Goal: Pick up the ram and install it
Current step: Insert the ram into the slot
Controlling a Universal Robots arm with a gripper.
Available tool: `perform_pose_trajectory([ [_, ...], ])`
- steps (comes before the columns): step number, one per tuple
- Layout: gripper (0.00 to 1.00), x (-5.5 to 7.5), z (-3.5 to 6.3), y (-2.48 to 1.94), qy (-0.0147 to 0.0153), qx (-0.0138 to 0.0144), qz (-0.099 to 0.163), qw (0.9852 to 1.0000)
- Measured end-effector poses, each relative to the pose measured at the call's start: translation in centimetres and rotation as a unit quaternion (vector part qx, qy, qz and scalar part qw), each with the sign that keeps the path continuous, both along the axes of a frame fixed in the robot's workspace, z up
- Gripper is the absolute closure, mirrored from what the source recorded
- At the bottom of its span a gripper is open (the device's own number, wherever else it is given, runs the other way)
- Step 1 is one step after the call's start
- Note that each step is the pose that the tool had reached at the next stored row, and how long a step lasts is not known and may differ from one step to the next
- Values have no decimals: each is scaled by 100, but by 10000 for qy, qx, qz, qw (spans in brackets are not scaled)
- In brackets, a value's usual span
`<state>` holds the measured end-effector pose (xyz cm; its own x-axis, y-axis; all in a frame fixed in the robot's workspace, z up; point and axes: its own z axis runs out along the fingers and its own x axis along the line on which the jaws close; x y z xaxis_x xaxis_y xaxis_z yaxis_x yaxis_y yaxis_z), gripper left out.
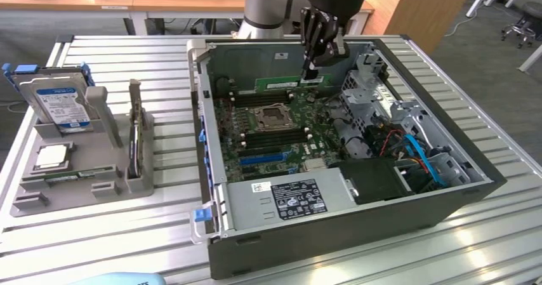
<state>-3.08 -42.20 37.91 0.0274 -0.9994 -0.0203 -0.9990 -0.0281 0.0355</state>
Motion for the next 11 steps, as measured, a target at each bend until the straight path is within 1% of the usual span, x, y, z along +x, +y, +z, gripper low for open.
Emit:
perform_pose_trajectory([
  [6,88,0,-13,0,0,1,-1,10000],
  [11,88,0,-59,0,12,0,-8,10000],
])
